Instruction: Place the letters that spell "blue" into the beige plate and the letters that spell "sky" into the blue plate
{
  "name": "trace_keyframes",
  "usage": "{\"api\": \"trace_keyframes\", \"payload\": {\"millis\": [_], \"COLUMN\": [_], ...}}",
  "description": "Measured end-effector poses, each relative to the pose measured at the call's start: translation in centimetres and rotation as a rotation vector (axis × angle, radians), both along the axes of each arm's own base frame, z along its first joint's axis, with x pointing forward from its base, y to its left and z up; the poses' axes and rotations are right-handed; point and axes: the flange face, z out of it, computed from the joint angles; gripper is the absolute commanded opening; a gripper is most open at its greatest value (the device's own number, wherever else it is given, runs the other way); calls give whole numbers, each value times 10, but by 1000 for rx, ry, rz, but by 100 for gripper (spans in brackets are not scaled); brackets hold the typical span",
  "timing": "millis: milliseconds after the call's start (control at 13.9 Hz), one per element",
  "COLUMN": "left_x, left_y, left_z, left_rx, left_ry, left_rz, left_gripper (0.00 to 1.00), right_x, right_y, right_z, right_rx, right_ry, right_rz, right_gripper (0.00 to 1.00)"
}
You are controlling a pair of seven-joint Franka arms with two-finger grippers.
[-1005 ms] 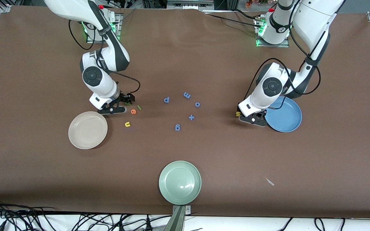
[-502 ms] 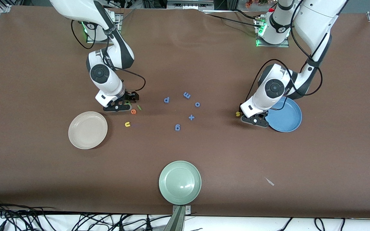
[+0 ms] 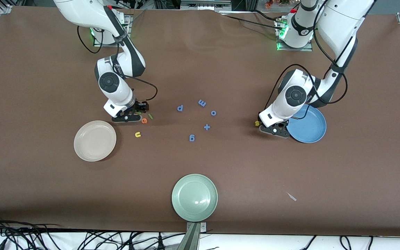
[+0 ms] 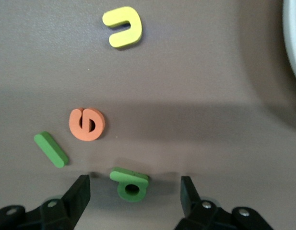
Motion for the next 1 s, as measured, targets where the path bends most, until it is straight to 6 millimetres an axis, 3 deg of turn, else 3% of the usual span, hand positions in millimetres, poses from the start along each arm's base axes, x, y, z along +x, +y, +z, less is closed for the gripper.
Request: {"api": "trace_keyframes", "payload": {"millis": [215,502,646,861,1005], "left_x": [-1,-1,-1,0,2], "left_y": [-2,-4,-4,-4,-2], "left_z": [-2,-8,-10,-9,-8], "left_rx": [0,-11,-15,-16,-17], "left_ry": [5,-6,-8,-10,-14], "left_rz": [-4,-4,-3,-2,2], "left_gripper": [53,52,46,28,20], "right_x": [-2,-2,-2,0,9], "right_y": [-2,-2,-1,-3,-16], "right_z": [-2,-2,0,1,5], "right_rx": [-3,-3,0,0,-5], "right_ry": [6,5,0,-3,-8], "right_rz": [-1,-1,0,5,16], "right_gripper": [66,36,30,28,28]}}
